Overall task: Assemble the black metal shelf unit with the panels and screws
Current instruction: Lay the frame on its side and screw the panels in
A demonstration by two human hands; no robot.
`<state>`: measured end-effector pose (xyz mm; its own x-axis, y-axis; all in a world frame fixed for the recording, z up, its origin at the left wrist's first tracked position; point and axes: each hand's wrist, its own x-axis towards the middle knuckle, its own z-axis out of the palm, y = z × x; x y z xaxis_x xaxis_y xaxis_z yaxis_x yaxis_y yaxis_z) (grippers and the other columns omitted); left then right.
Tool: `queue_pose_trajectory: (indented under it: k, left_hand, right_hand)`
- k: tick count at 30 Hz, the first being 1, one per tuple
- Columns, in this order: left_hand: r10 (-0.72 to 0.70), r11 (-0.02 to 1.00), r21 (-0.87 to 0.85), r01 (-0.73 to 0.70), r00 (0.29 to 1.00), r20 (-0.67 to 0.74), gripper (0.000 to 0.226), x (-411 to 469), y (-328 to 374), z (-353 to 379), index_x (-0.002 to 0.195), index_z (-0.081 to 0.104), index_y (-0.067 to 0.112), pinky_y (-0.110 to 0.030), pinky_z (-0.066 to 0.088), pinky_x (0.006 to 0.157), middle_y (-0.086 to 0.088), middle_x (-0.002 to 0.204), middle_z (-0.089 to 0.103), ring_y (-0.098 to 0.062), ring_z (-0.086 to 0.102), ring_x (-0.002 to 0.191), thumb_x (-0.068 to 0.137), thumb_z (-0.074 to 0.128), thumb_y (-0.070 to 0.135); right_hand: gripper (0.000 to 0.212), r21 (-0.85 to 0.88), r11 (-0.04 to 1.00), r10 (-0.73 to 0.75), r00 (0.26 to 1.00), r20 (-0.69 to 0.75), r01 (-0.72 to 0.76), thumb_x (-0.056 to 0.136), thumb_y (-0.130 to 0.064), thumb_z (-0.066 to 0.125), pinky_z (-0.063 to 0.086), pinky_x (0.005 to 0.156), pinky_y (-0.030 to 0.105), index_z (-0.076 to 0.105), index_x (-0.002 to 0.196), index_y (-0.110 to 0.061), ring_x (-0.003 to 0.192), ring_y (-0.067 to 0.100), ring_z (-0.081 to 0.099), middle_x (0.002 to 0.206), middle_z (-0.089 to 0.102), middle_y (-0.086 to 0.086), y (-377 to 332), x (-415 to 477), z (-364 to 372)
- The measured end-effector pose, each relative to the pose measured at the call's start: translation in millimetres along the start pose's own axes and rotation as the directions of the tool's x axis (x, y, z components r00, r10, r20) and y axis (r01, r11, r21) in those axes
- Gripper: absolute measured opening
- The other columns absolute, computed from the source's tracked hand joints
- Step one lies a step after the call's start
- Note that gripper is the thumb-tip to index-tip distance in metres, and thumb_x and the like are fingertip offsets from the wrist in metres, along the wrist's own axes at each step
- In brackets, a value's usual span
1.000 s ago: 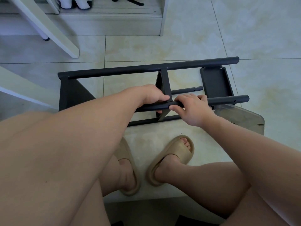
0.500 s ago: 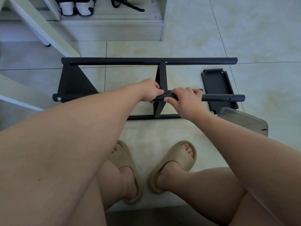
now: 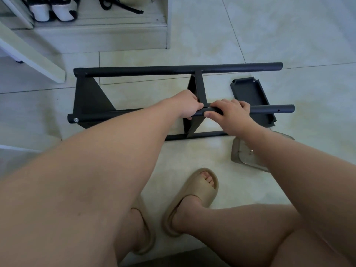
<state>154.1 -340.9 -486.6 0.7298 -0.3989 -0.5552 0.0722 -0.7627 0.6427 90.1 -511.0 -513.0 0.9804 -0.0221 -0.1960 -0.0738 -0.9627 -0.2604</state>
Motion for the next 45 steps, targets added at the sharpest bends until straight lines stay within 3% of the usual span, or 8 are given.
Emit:
queue_pose_trajectory:
  k: [9, 14, 24, 30, 33, 36, 40, 45]
  left_hand:
    - [-0.069, 0.994, 0.089, 0.063, 0.996, 0.065, 0.033, -19.0, -12.5, -22.0, 0.110, 0.068, 0.005, -0.030, 0.042, 0.072, -0.005, 0.076, 0.070, -0.018, 0.062, 0.069, 0.102, 0.049, 0.031]
    - [-0.127, 0.984, 0.139, 0.115, 0.988, 0.083, 0.033, -33.5, -40.1, -43.7, 0.112, 0.069, 0.008, -0.041, 0.045, 0.099, -0.012, 0.095, 0.076, -0.026, 0.067, 0.097, 0.103, 0.050, 0.033]
    - [-0.111, 0.970, 0.213, 0.117, 0.993, -0.038, 0.029, -52.3, -51.8, -57.6, 0.112, 0.070, 0.007, -0.038, 0.043, 0.100, -0.015, 0.126, 0.064, -0.031, 0.059, 0.112, 0.103, 0.043, 0.015]
    - [-0.024, 0.986, 0.156, 0.065, 0.967, -0.252, 0.021, -60.7, -44.4, -63.6, 0.091, 0.061, 0.023, -0.030, 0.039, 0.074, -0.001, 0.091, 0.056, -0.024, 0.049, 0.085, 0.098, 0.044, 0.015]
    - [0.091, 0.977, 0.214, -0.023, 0.946, -0.311, 0.022, -68.1, -19.5, -50.0, 0.089, 0.066, 0.018, -0.039, 0.049, 0.077, -0.002, 0.088, 0.060, -0.023, 0.054, 0.082, 0.095, 0.045, 0.017]
    - [0.199, 0.966, 0.214, -0.148, 0.950, -0.242, 0.027, -73.0, 13.0, -24.3, 0.086, 0.068, 0.006, -0.045, 0.054, 0.078, -0.006, 0.081, 0.062, -0.022, 0.056, 0.071, 0.093, 0.045, 0.017]
    - [0.282, 0.915, 0.299, -0.272, 0.959, 0.011, 0.025, -71.7, 34.9, 22.3, 0.093, 0.071, 0.011, -0.034, 0.049, 0.078, -0.002, 0.096, 0.071, -0.024, 0.064, 0.090, 0.097, 0.049, 0.021]
    - [0.191, 0.876, 0.396, -0.276, 0.952, 0.241, 0.021, -45.5, 41.6, 67.2, 0.106, 0.069, 0.018, -0.030, 0.044, 0.076, 0.000, 0.104, 0.069, -0.022, 0.062, 0.094, 0.099, 0.053, 0.029]
  right_hand:
    - [0.046, 0.030, 0.999, -0.042, 0.998, 0.041, 0.041, 0.100, -0.061, 0.043, 0.020, 0.106, 0.043, 0.063, 0.125, -0.028, 0.119, 0.025, 0.049, 0.120, 0.064, -0.005, -27.4, -3.3, 7.0]
    - [0.047, 0.028, 0.997, -0.079, 0.996, 0.042, 0.078, 0.099, -0.064, 0.042, 0.022, 0.105, 0.045, 0.064, 0.122, -0.030, 0.116, 0.026, 0.049, 0.117, 0.064, -0.006, -65.5, -2.2, 21.8]
    - [0.052, 0.038, 0.992, -0.123, 0.983, 0.138, 0.119, 0.097, -0.066, 0.042, 0.023, 0.108, 0.043, 0.057, 0.133, -0.031, 0.124, 0.027, 0.048, 0.124, 0.060, -0.003, -83.1, 1.3, 12.2]
    - [0.065, -0.056, 0.986, -0.146, 0.977, 0.157, 0.157, 0.101, -0.061, 0.035, 0.010, 0.121, 0.048, 0.022, 0.159, -0.035, 0.152, 0.022, 0.015, 0.164, 0.026, -0.007, -41.8, -43.5, -24.2]
    - [0.067, -0.140, 0.983, -0.089, 0.976, 0.197, 0.118, 0.102, -0.061, 0.034, 0.008, 0.123, 0.049, 0.014, 0.161, -0.036, 0.155, 0.021, 0.007, 0.168, 0.016, -0.007, -13.4, -72.0, -46.7]
    - [0.067, -0.221, 0.973, -0.010, 0.975, 0.224, 0.060, 0.102, -0.062, 0.034, 0.008, 0.123, 0.049, 0.012, 0.161, -0.039, 0.155, 0.021, 0.005, 0.169, 0.012, -0.007, 15.6, -95.5, -65.9]
    - [0.066, -0.325, 0.946, 0.093, 0.954, 0.285, 0.005, 0.101, -0.061, 0.035, 0.012, 0.122, 0.046, 0.013, 0.160, -0.039, 0.155, 0.023, 0.008, 0.168, 0.014, -0.007, 57.3, -122.2, -71.2]
    - [0.066, -0.248, 0.946, 0.289, 0.889, 0.355, -0.208, 0.101, -0.064, 0.036, 0.015, 0.119, 0.048, 0.014, 0.159, -0.042, 0.154, 0.023, 0.012, 0.168, 0.016, -0.009, 102.6, -132.1, -53.2]
